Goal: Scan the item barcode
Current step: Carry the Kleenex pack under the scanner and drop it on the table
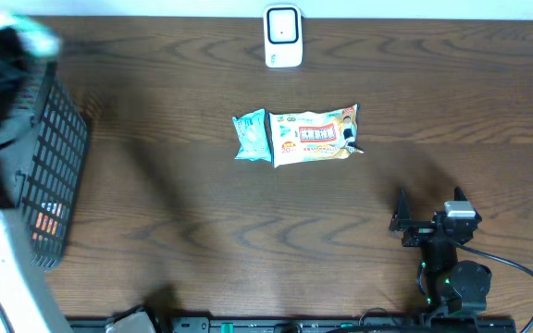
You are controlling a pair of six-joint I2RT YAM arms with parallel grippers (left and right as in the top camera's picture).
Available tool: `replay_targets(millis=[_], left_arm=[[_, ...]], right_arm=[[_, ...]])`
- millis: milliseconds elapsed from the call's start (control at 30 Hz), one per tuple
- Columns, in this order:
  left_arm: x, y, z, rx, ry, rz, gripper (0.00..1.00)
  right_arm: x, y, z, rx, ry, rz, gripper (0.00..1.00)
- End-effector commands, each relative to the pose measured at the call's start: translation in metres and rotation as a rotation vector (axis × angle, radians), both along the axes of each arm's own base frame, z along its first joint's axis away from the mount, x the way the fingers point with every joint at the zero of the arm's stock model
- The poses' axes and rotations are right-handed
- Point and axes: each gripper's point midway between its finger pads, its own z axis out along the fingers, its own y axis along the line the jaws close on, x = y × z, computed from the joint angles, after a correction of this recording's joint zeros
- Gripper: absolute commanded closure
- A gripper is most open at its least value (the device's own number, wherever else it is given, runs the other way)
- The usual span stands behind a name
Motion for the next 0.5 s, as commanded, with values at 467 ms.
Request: replay_targets(millis=[467], left_arm=[[0.054, -0.146, -0.211, 0.844, 0.519, -0.290, 0.93]], right_arm=[[0.000, 0.002, -0.001, 0.006, 0.002, 0.006, 0.01]])
